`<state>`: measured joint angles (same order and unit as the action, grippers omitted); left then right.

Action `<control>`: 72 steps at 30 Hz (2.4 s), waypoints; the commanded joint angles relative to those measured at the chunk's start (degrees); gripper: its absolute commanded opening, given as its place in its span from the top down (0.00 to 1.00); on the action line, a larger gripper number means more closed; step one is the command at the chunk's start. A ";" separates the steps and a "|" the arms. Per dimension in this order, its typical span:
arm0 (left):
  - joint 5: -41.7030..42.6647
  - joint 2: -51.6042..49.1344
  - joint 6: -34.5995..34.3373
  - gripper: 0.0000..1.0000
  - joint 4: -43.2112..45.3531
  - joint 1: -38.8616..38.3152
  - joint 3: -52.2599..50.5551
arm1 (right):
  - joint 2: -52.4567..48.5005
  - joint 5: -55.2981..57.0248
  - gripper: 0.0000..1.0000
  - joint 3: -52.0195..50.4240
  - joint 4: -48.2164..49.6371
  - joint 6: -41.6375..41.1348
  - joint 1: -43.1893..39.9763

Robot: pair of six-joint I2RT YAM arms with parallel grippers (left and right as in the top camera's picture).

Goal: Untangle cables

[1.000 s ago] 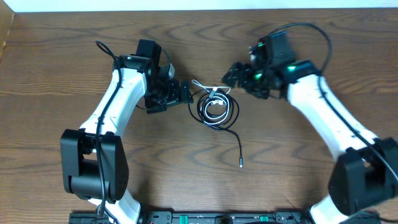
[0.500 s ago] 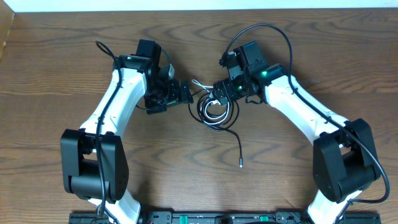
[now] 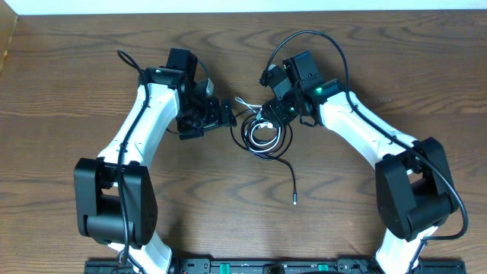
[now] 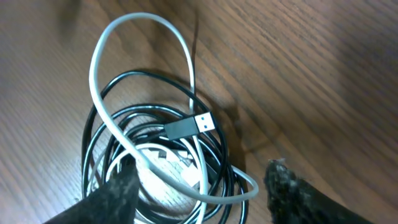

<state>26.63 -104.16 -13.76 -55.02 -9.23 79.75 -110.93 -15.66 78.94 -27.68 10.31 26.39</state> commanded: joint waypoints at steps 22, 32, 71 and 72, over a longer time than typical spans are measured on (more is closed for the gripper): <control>-0.37 -0.37 -0.55 0.02 0.04 -0.13 0.31 | 16.98 -1.22 0.99 2.12 5.05 -20.13 0.17; -0.37 -0.37 -0.55 0.03 0.07 -0.13 0.31 | 30.86 -0.96 0.99 2.12 7.50 -23.58 0.17; -0.37 -0.37 -0.55 0.02 0.44 -0.13 0.31 | 49.09 42.40 0.61 1.99 -1.66 -29.59 0.17; -0.37 -0.37 -0.55 0.02 0.44 -0.13 0.31 | 47.54 42.05 0.46 1.99 -3.98 -30.84 0.17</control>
<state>26.63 -104.16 -13.76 -54.37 -9.23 79.75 -59.90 26.85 80.95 -28.64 -17.63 26.35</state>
